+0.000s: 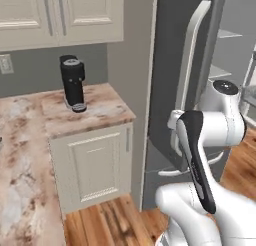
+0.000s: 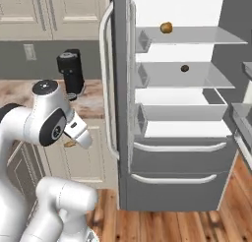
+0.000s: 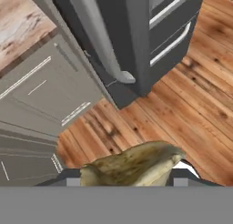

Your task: Place the mushroom in the correct fridge rack based on whether it is a fruit or vegetable. Finally, close the fridge door.

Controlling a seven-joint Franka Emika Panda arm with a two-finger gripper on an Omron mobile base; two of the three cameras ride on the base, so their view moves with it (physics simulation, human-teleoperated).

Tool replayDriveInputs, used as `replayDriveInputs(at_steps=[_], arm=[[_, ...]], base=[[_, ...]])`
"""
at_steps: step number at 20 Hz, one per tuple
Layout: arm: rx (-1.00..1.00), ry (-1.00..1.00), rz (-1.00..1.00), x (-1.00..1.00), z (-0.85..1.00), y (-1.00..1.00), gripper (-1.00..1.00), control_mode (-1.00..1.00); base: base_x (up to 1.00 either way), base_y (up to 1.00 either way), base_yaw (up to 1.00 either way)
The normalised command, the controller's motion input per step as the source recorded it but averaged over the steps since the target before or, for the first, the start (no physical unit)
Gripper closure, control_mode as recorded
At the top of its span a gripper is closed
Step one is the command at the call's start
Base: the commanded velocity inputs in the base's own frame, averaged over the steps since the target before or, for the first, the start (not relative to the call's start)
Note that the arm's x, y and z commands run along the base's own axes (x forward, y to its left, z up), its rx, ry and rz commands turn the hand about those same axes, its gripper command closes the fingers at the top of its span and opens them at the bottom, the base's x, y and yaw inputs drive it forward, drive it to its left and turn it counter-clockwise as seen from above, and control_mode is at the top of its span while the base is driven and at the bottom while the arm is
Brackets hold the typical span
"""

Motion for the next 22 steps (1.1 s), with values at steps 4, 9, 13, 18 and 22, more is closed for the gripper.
replayDriveInputs(at_steps=[4,9,13,18,22], arm=[[0.0,0.0,0.0,0.0,0.0,0.0,1.0,1.0],[0.0,0.0,0.0,0.0,0.0,0.0,1.0,1.0],[0.0,0.0,0.0,0.0,0.0,0.0,1.0,1.0],[0.0,0.0,0.0,0.0,0.0,0.0,1.0,1.0],[0.0,0.0,0.0,0.0,0.0,0.0,1.0,1.0]], base=[[-0.49,-1.0,-0.41],[0.27,-1.0,-0.17],[0.93,-0.97,0.17],[0.46,-0.46,0.58],[0.45,-0.2,0.5]])
